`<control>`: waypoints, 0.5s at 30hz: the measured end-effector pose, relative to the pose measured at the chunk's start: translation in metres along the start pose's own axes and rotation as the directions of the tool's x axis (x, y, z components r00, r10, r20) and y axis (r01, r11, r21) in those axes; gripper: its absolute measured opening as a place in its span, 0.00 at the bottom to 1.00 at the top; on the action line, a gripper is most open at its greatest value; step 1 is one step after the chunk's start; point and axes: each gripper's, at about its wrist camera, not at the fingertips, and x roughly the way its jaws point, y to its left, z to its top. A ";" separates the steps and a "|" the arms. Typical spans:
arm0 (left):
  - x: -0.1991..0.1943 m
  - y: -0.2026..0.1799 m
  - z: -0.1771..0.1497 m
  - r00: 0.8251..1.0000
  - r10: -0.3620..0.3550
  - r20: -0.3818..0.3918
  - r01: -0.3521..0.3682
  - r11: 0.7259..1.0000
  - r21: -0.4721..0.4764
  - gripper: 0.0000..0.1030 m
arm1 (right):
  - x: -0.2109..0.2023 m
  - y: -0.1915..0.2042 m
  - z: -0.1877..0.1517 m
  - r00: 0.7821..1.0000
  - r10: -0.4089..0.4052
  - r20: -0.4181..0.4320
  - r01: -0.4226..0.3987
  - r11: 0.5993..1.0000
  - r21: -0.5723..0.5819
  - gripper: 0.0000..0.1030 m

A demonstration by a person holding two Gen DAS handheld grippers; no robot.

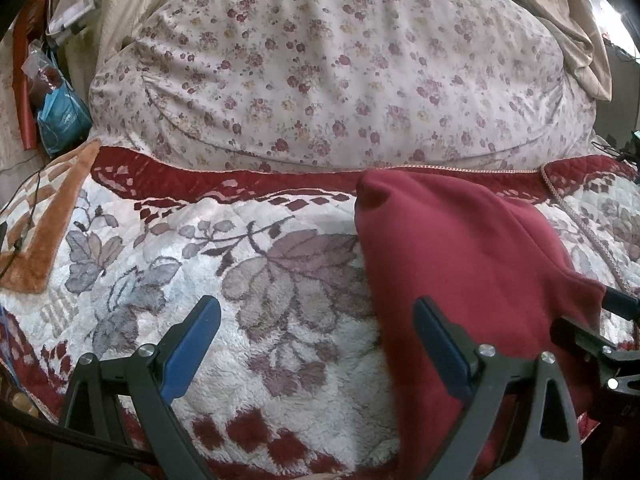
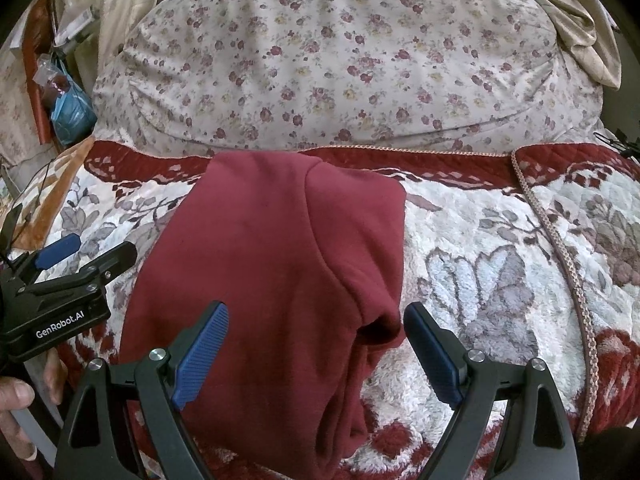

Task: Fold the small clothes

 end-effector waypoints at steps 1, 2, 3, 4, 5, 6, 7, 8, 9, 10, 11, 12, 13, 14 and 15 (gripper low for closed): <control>0.000 0.000 0.000 1.000 0.001 0.000 -0.001 1.000 0.000 0.93 | 0.000 0.000 0.000 1.000 0.001 -0.001 -0.001 1.000 0.000 0.90; 0.000 0.000 0.000 1.000 0.001 0.000 -0.001 1.000 0.000 0.93 | 0.001 0.001 -0.001 1.000 0.001 -0.002 -0.001 1.000 0.001 0.90; 0.000 0.001 0.000 1.000 0.001 -0.001 -0.001 1.000 0.000 0.93 | 0.001 0.001 -0.001 1.000 0.001 -0.002 -0.001 1.000 0.000 0.90; 0.000 0.001 0.000 1.000 0.000 -0.001 0.000 1.000 -0.001 0.93 | 0.001 0.001 -0.001 1.000 0.001 -0.003 -0.001 1.000 0.001 0.90; 0.000 0.000 0.000 1.000 0.000 0.000 0.000 1.000 0.000 0.93 | 0.001 0.001 -0.001 1.000 0.001 -0.004 -0.001 1.000 -0.001 0.90; 0.000 0.000 0.000 1.000 -0.001 -0.001 0.001 1.000 0.000 0.93 | 0.002 0.002 -0.001 1.000 0.002 -0.004 -0.002 1.000 -0.002 0.90; 0.001 0.000 0.000 1.000 -0.002 -0.003 0.002 1.000 0.000 0.93 | 0.002 0.002 -0.002 1.000 0.003 -0.004 -0.003 1.000 -0.004 0.90; 0.001 -0.001 0.000 1.000 -0.002 -0.006 0.002 1.000 0.001 0.93 | 0.002 0.002 -0.002 1.000 0.001 -0.004 -0.001 1.000 -0.006 0.90; 0.001 -0.001 -0.001 1.000 -0.004 -0.009 0.004 1.000 0.001 0.93 | 0.002 0.002 -0.002 1.000 0.001 -0.005 -0.001 1.000 -0.005 0.90; 0.002 0.000 -0.001 1.000 -0.006 -0.011 0.006 1.000 0.001 0.93 | 0.003 0.003 -0.002 1.000 0.000 -0.007 0.000 1.000 -0.006 0.90; 0.002 -0.001 -0.002 1.000 -0.008 -0.014 0.008 1.000 0.001 0.93 | 0.003 0.003 -0.002 1.000 0.000 -0.008 0.000 1.000 -0.008 0.90; 0.002 0.000 -0.003 1.000 -0.009 -0.016 0.009 1.000 -0.001 0.93 | 0.003 0.003 -0.002 1.000 0.000 -0.006 0.000 1.000 -0.008 0.90; 0.001 0.002 -0.003 1.000 -0.010 -0.018 0.010 1.000 -0.003 0.93 | 0.003 0.003 -0.002 1.000 0.000 -0.006 0.000 1.000 -0.008 0.90; 0.003 0.003 -0.004 1.000 -0.013 -0.019 0.012 1.000 -0.003 0.93 | 0.003 0.003 -0.002 1.000 0.000 -0.007 0.000 1.000 -0.007 0.90; 0.003 0.003 -0.004 1.000 -0.014 -0.019 0.014 1.000 -0.004 0.93 | 0.003 0.003 -0.002 1.000 0.000 -0.007 0.000 1.000 -0.006 0.90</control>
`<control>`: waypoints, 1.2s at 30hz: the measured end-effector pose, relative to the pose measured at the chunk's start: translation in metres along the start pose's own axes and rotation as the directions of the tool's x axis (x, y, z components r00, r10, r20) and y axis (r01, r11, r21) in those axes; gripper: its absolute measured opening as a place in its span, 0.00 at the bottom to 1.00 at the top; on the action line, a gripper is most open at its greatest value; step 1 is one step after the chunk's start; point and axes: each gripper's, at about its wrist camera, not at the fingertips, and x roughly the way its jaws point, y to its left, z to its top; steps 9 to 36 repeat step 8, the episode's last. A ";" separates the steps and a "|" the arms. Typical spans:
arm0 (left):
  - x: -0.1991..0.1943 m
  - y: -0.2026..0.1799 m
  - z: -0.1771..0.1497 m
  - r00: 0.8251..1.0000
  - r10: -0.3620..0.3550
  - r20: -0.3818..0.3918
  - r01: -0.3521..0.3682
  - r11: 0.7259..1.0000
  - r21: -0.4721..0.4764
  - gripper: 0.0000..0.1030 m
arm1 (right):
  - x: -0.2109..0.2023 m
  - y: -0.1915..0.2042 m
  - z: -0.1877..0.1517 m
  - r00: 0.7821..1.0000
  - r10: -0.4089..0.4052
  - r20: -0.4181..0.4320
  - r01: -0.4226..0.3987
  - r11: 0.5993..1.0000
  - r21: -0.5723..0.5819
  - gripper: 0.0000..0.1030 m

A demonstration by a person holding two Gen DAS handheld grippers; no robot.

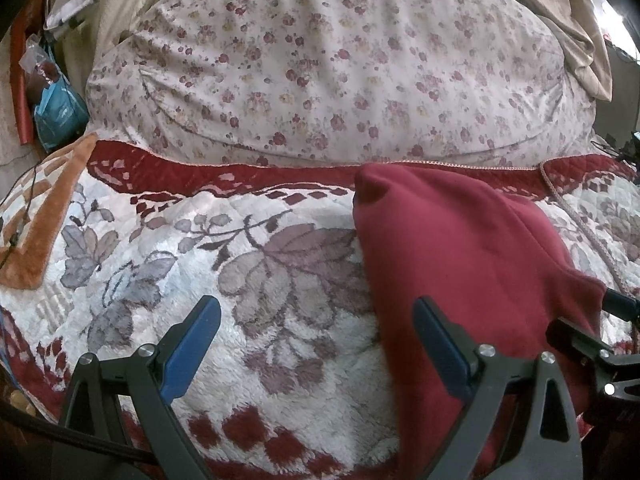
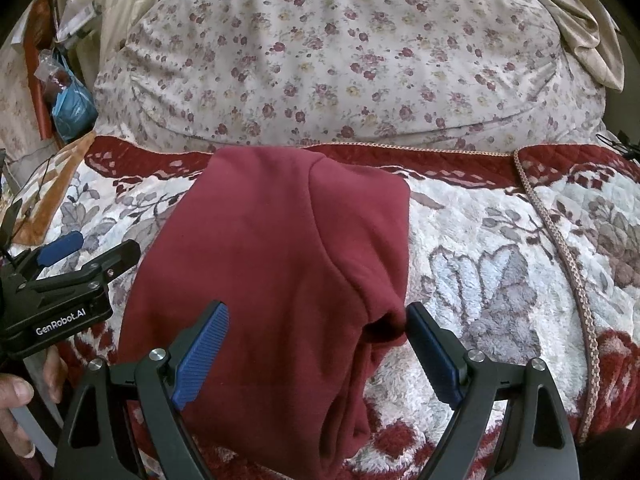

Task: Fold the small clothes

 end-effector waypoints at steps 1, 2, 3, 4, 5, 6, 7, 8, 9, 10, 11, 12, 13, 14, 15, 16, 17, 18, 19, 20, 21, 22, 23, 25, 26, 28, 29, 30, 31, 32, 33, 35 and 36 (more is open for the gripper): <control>0.000 0.000 0.000 1.000 -0.002 0.000 0.002 1.000 0.001 0.93 | 0.000 0.000 0.000 1.000 0.000 0.001 0.000 1.000 0.000 0.90; 0.001 0.001 0.000 1.000 -0.008 -0.001 0.008 1.000 0.002 0.93 | 0.000 0.000 0.000 1.000 0.000 0.000 0.000 1.000 0.001 0.90; 0.001 0.003 -0.001 1.000 -0.014 -0.001 0.014 1.000 0.000 0.93 | 0.000 0.001 0.000 1.000 0.000 0.000 0.000 1.000 0.001 0.90; 0.002 0.002 0.000 1.000 -0.019 -0.002 0.019 1.000 0.000 0.93 | 0.000 0.001 0.000 1.000 0.000 0.000 0.000 1.000 0.002 0.90; 0.003 0.005 -0.001 1.000 -0.021 -0.002 0.021 1.000 -0.004 0.93 | 0.000 0.001 0.000 1.000 0.000 0.000 0.000 1.000 0.002 0.90; 0.004 0.004 0.001 1.000 -0.020 -0.003 0.020 1.000 -0.003 0.93 | 0.000 0.000 0.000 1.000 0.002 -0.001 -0.002 1.000 0.000 0.90; 0.004 0.003 0.001 1.000 -0.018 -0.005 0.018 1.000 -0.002 0.93 | 0.000 0.000 0.000 1.000 0.003 -0.001 -0.003 1.000 0.000 0.90; 0.005 0.004 0.002 1.000 -0.019 -0.011 0.019 1.000 -0.004 0.93 | 0.000 0.001 0.000 1.000 0.000 -0.002 0.000 1.000 0.002 0.90; 0.005 0.004 0.002 1.000 -0.019 -0.011 0.019 1.000 -0.004 0.93 | 0.000 0.001 0.000 1.000 0.000 -0.002 0.000 1.000 0.002 0.90; 0.005 0.004 0.002 1.000 -0.019 -0.011 0.019 1.000 -0.004 0.93 | 0.000 0.001 0.000 1.000 0.000 -0.002 0.000 1.000 0.002 0.90; 0.005 0.004 0.002 1.000 -0.019 -0.011 0.019 1.000 -0.004 0.93 | 0.000 0.001 0.000 1.000 0.000 -0.002 0.000 1.000 0.002 0.90; 0.005 0.004 0.002 1.000 -0.019 -0.011 0.019 1.000 -0.004 0.93 | 0.000 0.001 0.000 1.000 0.000 -0.002 0.000 1.000 0.002 0.90; 0.005 0.004 0.002 1.000 -0.019 -0.011 0.019 1.000 -0.004 0.93 | 0.000 0.001 0.000 1.000 0.000 -0.002 0.000 1.000 0.002 0.90; 0.005 0.004 0.002 1.000 -0.019 -0.011 0.019 1.000 -0.004 0.93 | 0.000 0.001 0.000 1.000 0.000 -0.002 0.000 1.000 0.002 0.90; 0.005 0.004 0.002 1.000 -0.019 -0.011 0.019 1.000 -0.004 0.93 | 0.000 0.001 0.000 1.000 0.000 -0.002 0.000 1.000 0.002 0.90; 0.005 0.004 0.002 1.000 -0.019 -0.011 0.019 1.000 -0.004 0.93 | 0.000 0.001 0.000 1.000 0.000 -0.002 0.000 1.000 0.002 0.90; 0.005 0.004 0.002 1.000 -0.019 -0.011 0.019 1.000 -0.004 0.93 | 0.000 0.001 0.000 1.000 0.000 -0.002 0.000 1.000 0.002 0.90; 0.005 0.004 0.002 1.000 -0.019 -0.011 0.019 1.000 -0.004 0.93 | 0.000 0.001 0.000 1.000 0.000 -0.002 0.000 1.000 0.002 0.90; 0.005 0.004 0.002 1.000 -0.019 -0.011 0.019 1.000 -0.004 0.93 | 0.000 0.001 0.000 1.000 0.000 -0.002 0.000 1.000 0.002 0.90; 0.005 0.004 0.002 1.000 -0.019 -0.011 0.019 1.000 -0.004 0.93 | 0.000 0.001 0.000 1.000 0.000 -0.002 0.000 1.000 0.002 0.90; 0.005 0.004 0.002 1.000 -0.019 -0.011 0.019 1.000 -0.004 0.93 | 0.000 0.001 0.000 1.000 0.000 -0.002 0.000 1.000 0.002 0.90; 0.005 0.004 0.002 1.000 -0.019 -0.011 0.019 1.000 -0.004 0.93 | 0.000 0.001 0.000 1.000 0.000 -0.002 0.000 1.000 0.002 0.90; 0.005 0.004 0.002 1.000 -0.019 -0.011 0.019 1.000 -0.004 0.93 | 0.000 0.001 0.000 1.000 0.000 -0.002 0.000 1.000 0.002 0.90; 0.005 0.004 0.002 1.000 -0.019 -0.011 0.019 1.000 -0.004 0.93 | 0.000 0.001 0.000 1.000 0.000 -0.002 0.000 1.000 0.002 0.90; 0.005 0.004 0.002 1.000 -0.019 -0.011 0.019 1.000 -0.004 0.93 | 0.000 0.001 0.000 1.000 0.000 -0.002 0.000 1.000 0.002 0.90; 0.005 0.004 0.002 1.000 -0.019 -0.011 0.019 1.000 -0.004 0.93 | 0.000 0.001 0.000 1.000 0.000 -0.002 0.000 1.000 0.002 0.90; 0.005 0.004 0.002 1.000 -0.019 -0.011 0.019 1.000 -0.004 0.93 | 0.000 0.001 0.000 1.000 0.000 -0.002 0.000 1.000 0.002 0.90; 0.005 0.004 0.002 1.000 -0.019 -0.011 0.019 1.000 -0.004 0.93 | 0.000 0.001 0.000 1.000 0.000 -0.002 0.000 1.000 0.002 0.90; 0.005 0.004 0.002 1.000 -0.019 -0.011 0.019 1.000 -0.004 0.93 | 0.000 0.001 0.000 1.000 0.000 -0.002 0.000 1.000 0.002 0.90; 0.005 0.004 0.002 1.000 -0.019 -0.011 0.019 1.000 -0.004 0.93 | 0.000 0.001 0.000 1.000 0.000 -0.002 0.000 1.000 0.002 0.90; 0.005 0.004 0.002 1.000 -0.019 -0.011 0.019 1.000 -0.004 0.93 | 0.000 0.001 0.000 1.000 0.000 -0.002 0.000 1.000 0.002 0.90; 0.005 0.004 0.002 1.000 -0.019 -0.011 0.019 1.000 -0.004 0.93 | 0.000 0.001 0.000 1.000 0.000 -0.002 0.000 1.000 0.002 0.90; 0.005 0.004 0.002 1.000 -0.019 -0.011 0.019 1.000 -0.004 0.93 | 0.000 0.001 0.000 1.000 0.000 -0.002 0.000 1.000 0.002 0.90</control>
